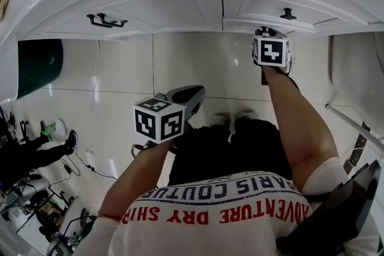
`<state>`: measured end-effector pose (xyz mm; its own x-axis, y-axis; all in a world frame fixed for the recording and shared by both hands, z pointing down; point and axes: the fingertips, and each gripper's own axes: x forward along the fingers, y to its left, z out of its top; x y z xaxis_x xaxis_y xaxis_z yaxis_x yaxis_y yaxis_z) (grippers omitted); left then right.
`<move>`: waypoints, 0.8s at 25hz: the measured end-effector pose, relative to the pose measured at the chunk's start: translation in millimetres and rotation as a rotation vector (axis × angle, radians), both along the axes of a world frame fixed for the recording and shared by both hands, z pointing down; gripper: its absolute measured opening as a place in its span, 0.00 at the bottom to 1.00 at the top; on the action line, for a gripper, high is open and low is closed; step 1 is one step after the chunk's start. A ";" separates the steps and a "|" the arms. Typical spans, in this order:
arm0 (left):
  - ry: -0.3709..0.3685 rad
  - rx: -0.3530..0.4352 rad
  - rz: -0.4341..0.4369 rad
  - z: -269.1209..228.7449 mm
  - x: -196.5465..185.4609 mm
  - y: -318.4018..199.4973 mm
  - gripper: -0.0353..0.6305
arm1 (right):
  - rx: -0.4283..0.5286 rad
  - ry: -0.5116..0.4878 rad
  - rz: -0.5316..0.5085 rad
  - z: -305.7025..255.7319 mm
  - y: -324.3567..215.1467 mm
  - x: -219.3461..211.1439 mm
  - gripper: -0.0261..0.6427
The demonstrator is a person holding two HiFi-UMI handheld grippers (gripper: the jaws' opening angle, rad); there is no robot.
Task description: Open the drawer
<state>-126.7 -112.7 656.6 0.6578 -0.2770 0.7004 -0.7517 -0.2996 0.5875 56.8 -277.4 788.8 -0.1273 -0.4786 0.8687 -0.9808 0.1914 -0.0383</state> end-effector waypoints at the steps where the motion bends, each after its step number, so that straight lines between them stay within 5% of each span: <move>1: -0.002 0.002 -0.001 -0.9 0.3 -0.5 0.05 | 0.006 0.000 -0.007 0.7 0.3 -1.1 0.27; 20: 0.021 -0.065 -0.004 -30.2 7.2 44.6 0.05 | -0.085 0.010 -0.064 1.9 94.7 -10.9 0.27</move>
